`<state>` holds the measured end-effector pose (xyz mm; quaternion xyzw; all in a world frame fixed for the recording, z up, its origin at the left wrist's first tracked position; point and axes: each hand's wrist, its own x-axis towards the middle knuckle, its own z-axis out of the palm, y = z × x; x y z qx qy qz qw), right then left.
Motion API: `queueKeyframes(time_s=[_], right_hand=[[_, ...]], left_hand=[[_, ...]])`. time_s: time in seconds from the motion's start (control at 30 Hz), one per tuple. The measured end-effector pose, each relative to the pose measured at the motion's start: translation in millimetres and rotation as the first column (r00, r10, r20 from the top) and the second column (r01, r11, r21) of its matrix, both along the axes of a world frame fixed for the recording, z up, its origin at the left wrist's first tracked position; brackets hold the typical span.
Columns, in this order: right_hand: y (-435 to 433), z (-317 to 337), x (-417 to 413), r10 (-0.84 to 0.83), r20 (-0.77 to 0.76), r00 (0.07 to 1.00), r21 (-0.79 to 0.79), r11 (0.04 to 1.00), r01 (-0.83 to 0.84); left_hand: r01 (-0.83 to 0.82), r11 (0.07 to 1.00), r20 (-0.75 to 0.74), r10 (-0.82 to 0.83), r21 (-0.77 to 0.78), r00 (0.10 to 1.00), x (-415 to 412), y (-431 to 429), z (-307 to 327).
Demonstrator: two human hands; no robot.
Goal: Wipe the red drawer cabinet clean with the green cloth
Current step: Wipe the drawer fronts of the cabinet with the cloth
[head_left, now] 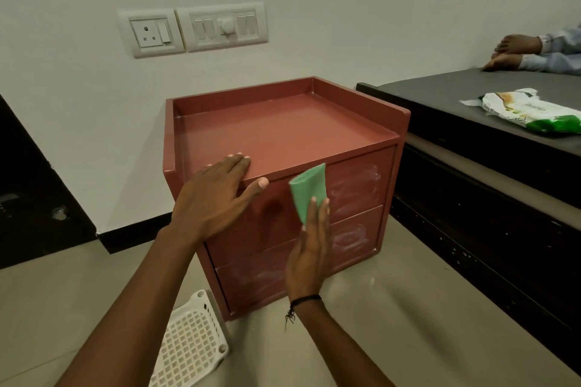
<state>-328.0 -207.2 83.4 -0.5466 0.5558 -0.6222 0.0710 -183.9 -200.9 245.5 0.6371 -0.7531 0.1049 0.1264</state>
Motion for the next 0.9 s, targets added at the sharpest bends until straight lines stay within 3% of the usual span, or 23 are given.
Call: queueKeyframes(time_s=[0.13,0.27,0.33,0.43,0.5,0.57,0.67,0.77,0.83,0.9], right_hand=[[-16.0,-8.6,14.8,-0.040,-0.181,0.983,0.087,0.995,0.056],[-28.6,-7.2,5.0,-0.038,-0.257,0.966,0.041,0.998,0.050],[-26.0,0.2,15.5,-0.042,-0.131,0.991,0.043,0.998,0.048],[-21.2,21.1,47.0,-0.101,0.197,0.975,0.114,0.990,0.080],[-16.7,27.4,57.5,-0.109,0.281,0.954,0.128,0.989,0.075],[-8.6,20.6,56.9,-0.074,0.218,0.973,0.123,0.991,0.048],[-8.3,3.8,35.0,-0.073,-0.030,0.997,0.110,0.991,0.076],[-28.0,0.2,4.5,-0.067,-0.284,0.956,0.061,0.994,0.088],[-33.6,3.5,-2.4,-0.055,-0.300,0.952,0.041,0.997,0.071],[-30.0,11.4,11.1,-0.065,-0.142,0.988,0.042,0.997,0.071]], left_hand=[[-0.002,1.000,0.018,0.002,-0.003,1.000,-0.4,0.8,1.8],[0.003,1.000,0.024,-0.003,-0.009,1.000,0.3,1.8,1.0],[0.006,1.000,0.027,-0.006,-0.018,1.000,0.5,0.9,-0.6],[0.008,1.000,0.007,-0.008,-0.016,1.000,0.4,-1.1,-1.1],[0.008,1.000,0.001,-0.008,-0.015,1.000,-0.7,-1.0,-0.6],[0.007,1.000,0.008,-0.007,-0.019,1.000,-0.6,-1.0,0.2],[-0.003,1.000,0.025,0.004,-0.018,1.000,-0.9,-0.6,0.5],[-0.007,1.000,0.037,0.008,-0.021,0.999,-0.6,-0.1,-0.4],[0.001,1.000,0.034,0.000,-0.028,0.999,-0.7,0.4,-0.7],[0.005,0.999,0.025,-0.004,-0.038,1.000,0.0,0.2,-0.1]])
